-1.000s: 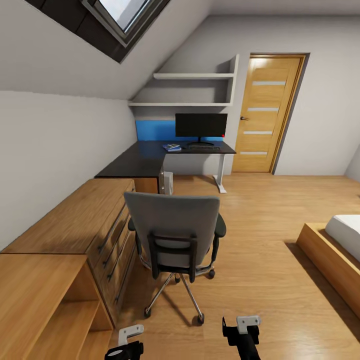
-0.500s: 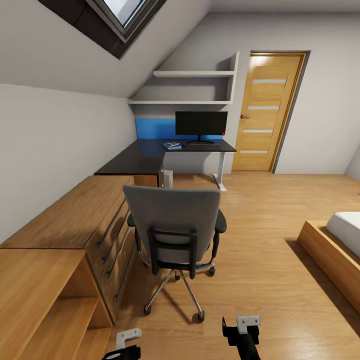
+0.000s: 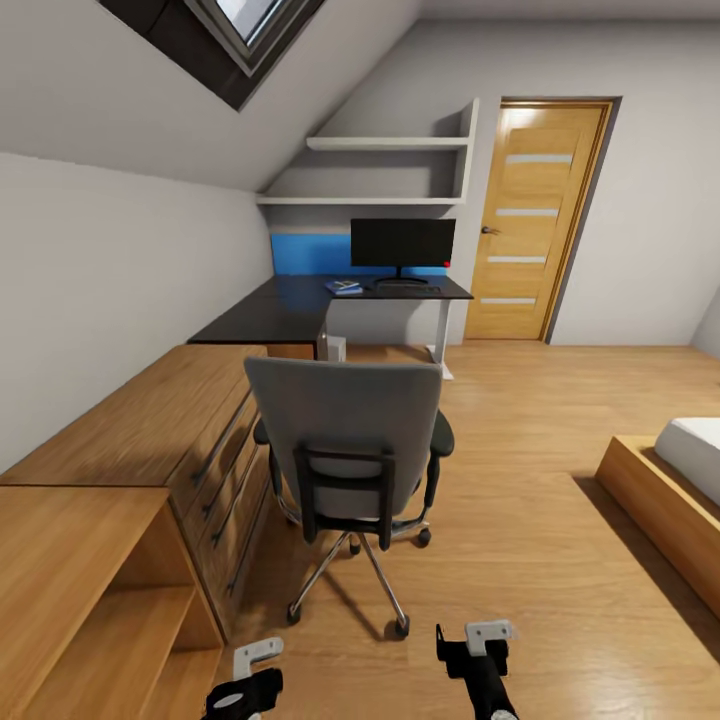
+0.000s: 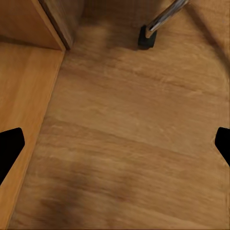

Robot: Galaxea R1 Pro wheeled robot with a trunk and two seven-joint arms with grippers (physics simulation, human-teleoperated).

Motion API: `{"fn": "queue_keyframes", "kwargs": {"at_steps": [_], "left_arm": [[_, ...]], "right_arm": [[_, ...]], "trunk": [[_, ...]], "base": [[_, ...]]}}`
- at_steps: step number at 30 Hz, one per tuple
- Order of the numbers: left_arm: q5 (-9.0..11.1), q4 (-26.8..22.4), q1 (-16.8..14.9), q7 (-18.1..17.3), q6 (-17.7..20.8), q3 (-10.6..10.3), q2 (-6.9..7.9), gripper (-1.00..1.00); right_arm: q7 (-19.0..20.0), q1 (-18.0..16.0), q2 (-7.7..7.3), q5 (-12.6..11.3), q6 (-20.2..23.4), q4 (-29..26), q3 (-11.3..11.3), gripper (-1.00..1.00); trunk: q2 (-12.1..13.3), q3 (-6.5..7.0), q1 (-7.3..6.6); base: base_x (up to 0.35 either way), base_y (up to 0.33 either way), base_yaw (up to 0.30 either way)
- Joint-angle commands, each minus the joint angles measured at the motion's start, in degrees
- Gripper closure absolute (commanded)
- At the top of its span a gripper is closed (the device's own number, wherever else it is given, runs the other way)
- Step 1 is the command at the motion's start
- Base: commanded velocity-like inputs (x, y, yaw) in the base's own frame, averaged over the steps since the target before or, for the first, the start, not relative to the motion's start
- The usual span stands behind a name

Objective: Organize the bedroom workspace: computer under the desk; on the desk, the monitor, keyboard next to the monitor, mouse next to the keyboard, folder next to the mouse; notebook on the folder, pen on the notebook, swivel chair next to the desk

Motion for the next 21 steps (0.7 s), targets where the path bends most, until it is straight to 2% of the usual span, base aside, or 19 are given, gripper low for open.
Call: {"fn": "queue_keyframes", "kwargs": {"at_steps": [1,4,7,8,11,16,21], "left_arm": [[0.6,-0.2,-0.5,0.3,-0.2,-0.5,0.0,-1.0],[0.6,-0.6,-2.2,0.3,0.3,-0.5,-0.09,-1.0],[0.5,-1.1,-6.3,0.4,3.6,-0.5,-0.22,-1.0],[0.5,-1.1,-7.1,0.4,4.6,-0.5,-0.23,-1.0],[0.5,-1.2,-12.6,0.2,9.9,-0.5,-0.31,-1.0],[0.7,-1.4,-14.5,-0.2,11.3,-0.5,-1.33,-1.0],[0.9,-1.3,-15.0,-0.5,11.3,-0.7,-2.3,-1.0]], "right_arm": [[-0.4,-0.1,0.02,-0.2,0.3,-0.9,0.4,-1.0],[-0.6,-0.4,0.02,-0.3,2.7,-3.6,0.4,-1.0],[-0.7,-4.2,0.01,-0.9,10.7,-6.9,0.0,-1.0],[-0.7,-5.1,0.02,-1.2,11.8,-7.1,-0.1,-1.0],[-0.7,-10.3,0.1,-4.9,16.5,-7.8,-1.9,-1.0],[-0.6,-12.6,0.08,-7.5,19.2,-7.9,-2.6,-1.0],[-0.2,-13.2,0.09,-8.1,19.6,-7.9,-2.6,-1.0]], "trunk": [[-0.4,-0.24,0.22],[-1.6,-0.78,0.88],[-2.8,-1.32,1.54],[-3.2,-1.5,1.76],[-4.5,-2.04,2.42],[-6.5,-2.94,3.51],[-8.5,-3.83,4.61]], "base": [[0.0,0.0,0.0],[0.0,0.0,0.0],[0.0,0.0,0.0],[0.0,0.0,0.0],[0.0,0.0,0.0],[0.0,0.0,0.0],[0.0,0.0,0.0]]}}
